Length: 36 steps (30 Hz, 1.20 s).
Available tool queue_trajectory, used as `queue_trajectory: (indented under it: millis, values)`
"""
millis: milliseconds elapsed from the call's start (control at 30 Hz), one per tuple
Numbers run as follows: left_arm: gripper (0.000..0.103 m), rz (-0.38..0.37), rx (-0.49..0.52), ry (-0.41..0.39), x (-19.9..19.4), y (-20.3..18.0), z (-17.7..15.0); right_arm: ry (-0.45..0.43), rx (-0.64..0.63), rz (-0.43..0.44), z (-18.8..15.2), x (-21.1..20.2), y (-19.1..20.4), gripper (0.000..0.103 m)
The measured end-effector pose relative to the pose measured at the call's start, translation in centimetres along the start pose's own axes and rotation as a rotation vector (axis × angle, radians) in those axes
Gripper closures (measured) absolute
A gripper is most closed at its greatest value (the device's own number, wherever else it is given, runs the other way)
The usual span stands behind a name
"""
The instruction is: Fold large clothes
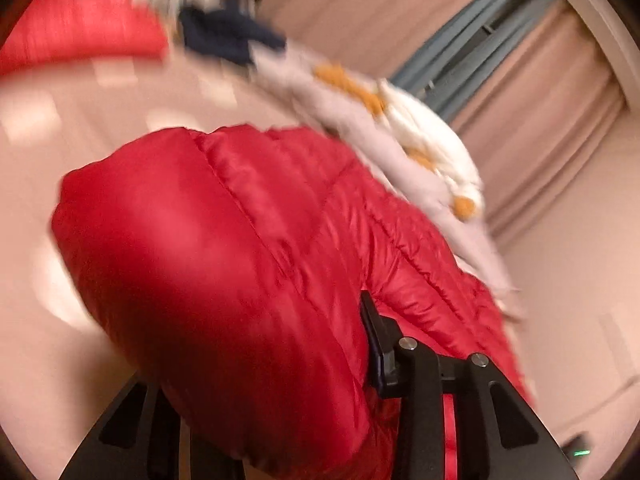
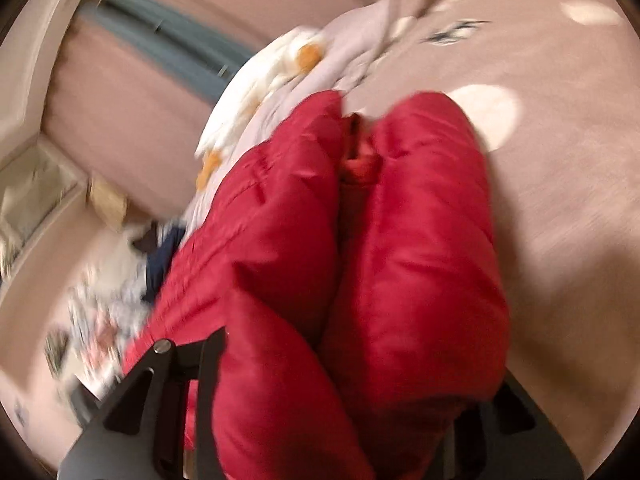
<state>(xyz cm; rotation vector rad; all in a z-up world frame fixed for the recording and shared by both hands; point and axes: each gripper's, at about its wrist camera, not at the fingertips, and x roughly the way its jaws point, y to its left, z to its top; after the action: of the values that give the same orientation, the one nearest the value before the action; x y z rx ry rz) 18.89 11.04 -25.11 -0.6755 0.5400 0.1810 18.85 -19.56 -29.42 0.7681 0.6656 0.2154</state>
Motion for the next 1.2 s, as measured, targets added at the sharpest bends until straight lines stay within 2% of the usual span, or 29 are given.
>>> queue_trajectory:
  millis: [67, 133, 233, 300, 367, 433, 500, 533, 633, 733, 767, 800, 833, 867, 933, 967, 1033, 1133, 1200]
  values:
    - [0.064, 0.056, 0.045, -0.065, -1.9, 0.4, 0.7, 0.054, -0.063, 0.015, -1.2, 0.8, 1.9, 0.063]
    - [0.064, 0.066, 0.067, -0.071, -3.1, 0.7, 0.9, 0.097, -0.047, 0.013, -2.2, 2.1, 2.5, 0.058]
    - [0.065, 0.057, 0.104, -0.085, -3.8, -0.2, 1.1, 0.072, -0.1, -0.032, -2.3, 2.8, 3.3, 0.057]
    - [0.065, 0.077, 0.211, -0.134, -4.3, -2.9, 0.2, 0.075, -0.135, -0.073, -2.1, 3.3, 3.9, 0.057]
    - [0.065, 0.072, 0.336, -0.176, -5.3, -4.8, -0.4, 0.077, -0.132, -0.077, -1.8, 3.5, 3.9, 0.058]
    - [0.065, 0.007, 0.395, -0.181, -5.6, -6.6, -0.8, 0.078, -0.104, -0.06, -1.4, 3.6, 3.4, 0.059]
    - [0.065, -0.077, 0.391, -0.169, -6.2, -7.1, -1.0, 0.08, -0.095, -0.058, -1.3, 3.6, 2.9, 0.059]
    - [0.065, -0.141, 0.387, -0.152, -5.8, -7.3, -0.7, 0.08, -0.101, -0.062, -1.9, 3.4, 2.3, 0.059]
    - [0.063, -0.266, 0.41, -0.087, -5.8, -8.6, -1.2, 0.08, -0.115, -0.071, -2.5, 3.1, 2.0, 0.058]
    - [0.061, -0.327, 0.419, -0.033, -5.0, -9.7, -1.8, 0.076, -0.095, -0.053, -2.7, 2.4, 1.4, 0.055]
    - [0.061, -0.331, 0.422, -0.021, -4.8, -9.9, -2.0, 0.068, -0.089, -0.065, -2.4, 2.1, 1.2, 0.05]
    - [0.06, -0.331, 0.427, -0.013, -4.7, -10.2, -2.2, 0.051, -0.093, -0.094, -1.9, 1.7, 1.1, 0.046]
    - [0.06, -0.331, 0.442, -0.013, -4.7, -10.6, -2.4, 0.029, -0.105, -0.131, -1.7, 1.1, 1.0, 0.033]
    - [0.059, -0.329, 0.454, -0.015, -4.8, -10.9, -2.6, -0.023, -0.127, -0.196, -1.3, 0.1, 1.1, 0.021]
    - [0.059, -0.318, 0.479, -0.021, -4.8, -11.4, -3.1, -0.136, -0.154, -0.291, -0.7, -2.0, 1.0, 0.009]
    - [0.058, -0.317, 0.485, -0.021, -4.8, -11.6, -3.2, -0.206, -0.153, -0.327, -0.3, -3.5, 0.8, 0.006]
    - [0.056, -0.317, 0.489, -0.014, -4.6, -11.7, -3.4, -0.294, -0.125, -0.328, 0.7, -6.0, 0.2, 0.005]
    - [0.051, -0.324, 0.501, 0.013, -4.4, -11.9, -3.8, -0.348, -0.088, -0.321, 2.0, -8.8, -0.6, 0.004]
    - [0.038, -0.342, 0.512, 0.053, -3.9, -12.2, -4.1, -0.371, -0.091, -0.343, 2.5, -10.3, -0.7, 0.004]
